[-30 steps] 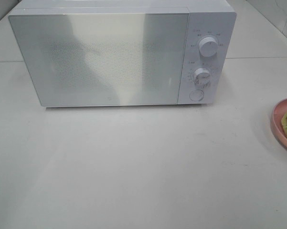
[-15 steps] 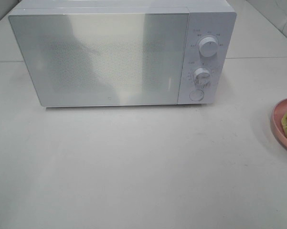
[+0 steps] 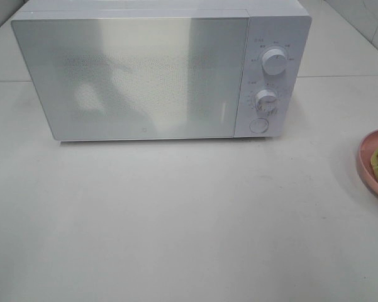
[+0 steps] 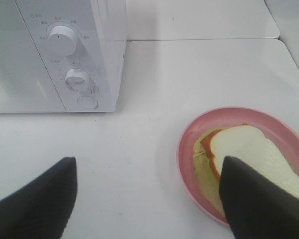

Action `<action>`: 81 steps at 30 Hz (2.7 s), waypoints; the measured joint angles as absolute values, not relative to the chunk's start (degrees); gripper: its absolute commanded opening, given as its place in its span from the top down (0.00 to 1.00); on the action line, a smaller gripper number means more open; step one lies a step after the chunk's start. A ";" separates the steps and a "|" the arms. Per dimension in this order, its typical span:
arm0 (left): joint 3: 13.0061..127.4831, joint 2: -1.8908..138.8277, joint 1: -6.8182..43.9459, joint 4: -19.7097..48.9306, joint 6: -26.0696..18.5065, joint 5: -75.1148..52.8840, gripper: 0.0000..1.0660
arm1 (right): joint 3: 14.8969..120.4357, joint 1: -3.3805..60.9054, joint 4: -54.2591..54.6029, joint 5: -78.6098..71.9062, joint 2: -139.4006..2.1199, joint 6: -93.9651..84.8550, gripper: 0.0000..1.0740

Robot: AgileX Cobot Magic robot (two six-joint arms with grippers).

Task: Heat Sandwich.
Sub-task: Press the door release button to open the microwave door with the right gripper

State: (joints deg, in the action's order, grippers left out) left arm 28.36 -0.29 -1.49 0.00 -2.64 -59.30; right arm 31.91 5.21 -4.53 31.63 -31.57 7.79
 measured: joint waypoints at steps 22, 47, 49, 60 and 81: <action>28.36 -0.29 -1.49 0.00 -2.64 -59.30 0.03 | 31.91 5.21 -4.53 -3.72 -61.08 7.79 0.29; 28.36 -0.29 -1.49 0.00 -2.64 -59.30 0.03 | 16.27 10.66 7.39 -50.88 -79.81 -0.97 0.29; 28.36 -0.29 -1.49 0.00 -2.64 -59.30 0.03 | 15.99 11.86 8.71 -52.20 -80.62 -1.72 0.29; 28.36 -0.29 -1.49 0.00 -2.64 -59.30 0.03 | 13.41 26.13 21.83 -62.91 -87.83 -7.39 0.29; 28.36 -0.29 -1.49 0.00 -2.64 -59.30 0.03 | 13.35 42.57 39.08 -69.10 -95.45 -8.14 0.29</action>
